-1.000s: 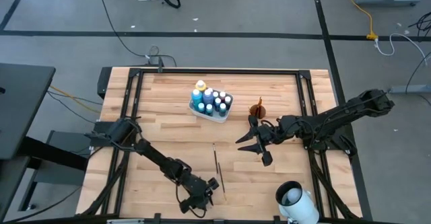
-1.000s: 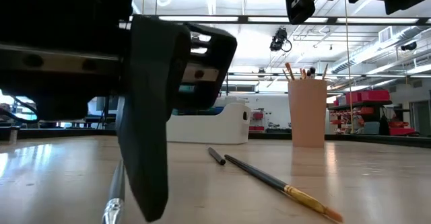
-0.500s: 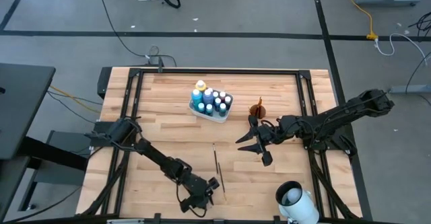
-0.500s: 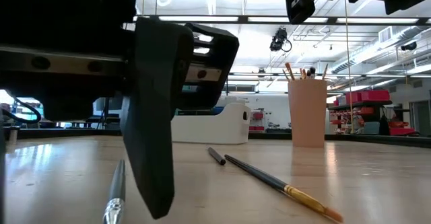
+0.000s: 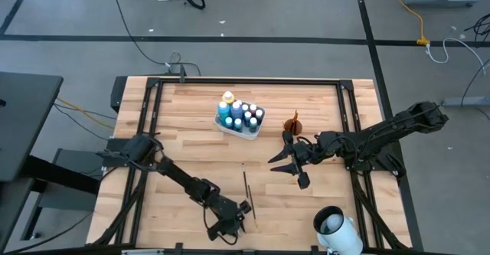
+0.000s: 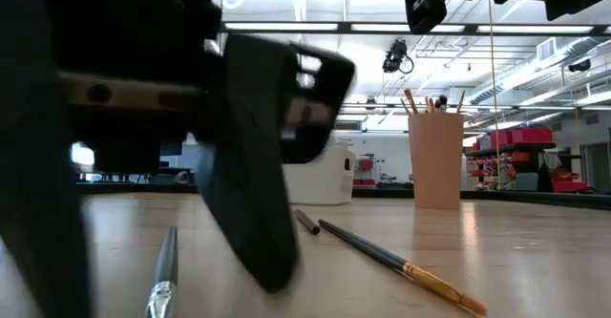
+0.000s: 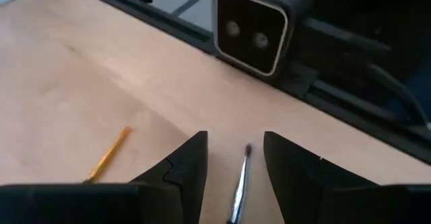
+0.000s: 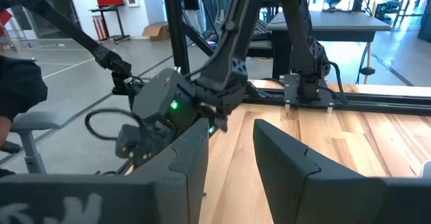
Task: Pick & Place Paint Supplies
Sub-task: Put the silver paintbrush into the cup
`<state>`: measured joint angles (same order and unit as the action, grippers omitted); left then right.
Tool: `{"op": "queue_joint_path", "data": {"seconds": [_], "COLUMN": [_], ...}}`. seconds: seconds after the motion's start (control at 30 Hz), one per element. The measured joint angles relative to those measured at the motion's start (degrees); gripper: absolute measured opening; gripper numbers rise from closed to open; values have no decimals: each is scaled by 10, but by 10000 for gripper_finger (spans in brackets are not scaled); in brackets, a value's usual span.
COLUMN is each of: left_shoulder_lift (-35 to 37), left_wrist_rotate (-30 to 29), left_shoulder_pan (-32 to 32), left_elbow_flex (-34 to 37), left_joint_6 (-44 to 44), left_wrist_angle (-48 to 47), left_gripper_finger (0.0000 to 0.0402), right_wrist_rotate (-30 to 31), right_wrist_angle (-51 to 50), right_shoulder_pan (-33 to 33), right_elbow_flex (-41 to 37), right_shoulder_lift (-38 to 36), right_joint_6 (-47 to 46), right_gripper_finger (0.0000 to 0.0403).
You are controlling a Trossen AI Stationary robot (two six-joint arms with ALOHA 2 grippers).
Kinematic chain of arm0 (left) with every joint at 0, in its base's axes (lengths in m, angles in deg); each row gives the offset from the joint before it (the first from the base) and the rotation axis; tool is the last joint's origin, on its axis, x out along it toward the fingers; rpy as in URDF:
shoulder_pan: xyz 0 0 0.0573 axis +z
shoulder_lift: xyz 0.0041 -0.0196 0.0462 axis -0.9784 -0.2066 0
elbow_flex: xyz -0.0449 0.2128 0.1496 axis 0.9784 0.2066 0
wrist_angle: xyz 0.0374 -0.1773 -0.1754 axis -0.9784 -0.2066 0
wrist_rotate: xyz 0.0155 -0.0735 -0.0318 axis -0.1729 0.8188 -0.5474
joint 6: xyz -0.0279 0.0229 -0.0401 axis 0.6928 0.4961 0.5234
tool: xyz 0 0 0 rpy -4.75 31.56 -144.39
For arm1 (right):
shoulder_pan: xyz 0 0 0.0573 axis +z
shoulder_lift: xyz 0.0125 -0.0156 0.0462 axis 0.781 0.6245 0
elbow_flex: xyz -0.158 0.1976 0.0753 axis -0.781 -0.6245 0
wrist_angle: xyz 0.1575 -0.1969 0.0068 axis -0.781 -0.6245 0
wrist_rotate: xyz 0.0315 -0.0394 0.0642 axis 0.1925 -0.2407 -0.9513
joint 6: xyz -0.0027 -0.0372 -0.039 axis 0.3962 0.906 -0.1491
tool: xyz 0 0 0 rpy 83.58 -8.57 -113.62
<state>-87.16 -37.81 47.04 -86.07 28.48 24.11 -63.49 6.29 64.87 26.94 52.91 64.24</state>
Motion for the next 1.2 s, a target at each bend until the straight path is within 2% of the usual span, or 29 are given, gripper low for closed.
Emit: {"op": "queue_joint_path", "data": {"seconds": [0.13,0.3,0.7,0.8,0.9,1.0,1.2], "left_shoulder_lift": [-46,-50,-40,-33,-13,22,131], "left_wrist_rotate": [33,14,1,-9,-23,-32,-120], "left_shoulder_pan": [-1,-4,-4,-5,-5,0,-1], "left_elbow_flex": [-28,-47,-46,-45,-42,-38,-41], "left_joint_6": [15,33,31,27,38,66,64], "left_wrist_angle": [26,-27,-64,-67,-83,-107,-140], "left_gripper_finger": [153,147,81,51,11,8,5], "right_wrist_rotate": [0,0,0,0,0,0,0], "right_wrist_angle": [4,11,8,8,8,9,12], "right_shoulder_pan": [0,0,0,0,0,0,0], "right_elbow_flex": [0,0,0,0,0,0,0], "right_shoulder_lift": [0,0,0,0,0,0,0], "right_joint_6": [0,0,0,0,0,0,-2], "right_gripper_finger": [120,120,120,120,120,120,120]}}
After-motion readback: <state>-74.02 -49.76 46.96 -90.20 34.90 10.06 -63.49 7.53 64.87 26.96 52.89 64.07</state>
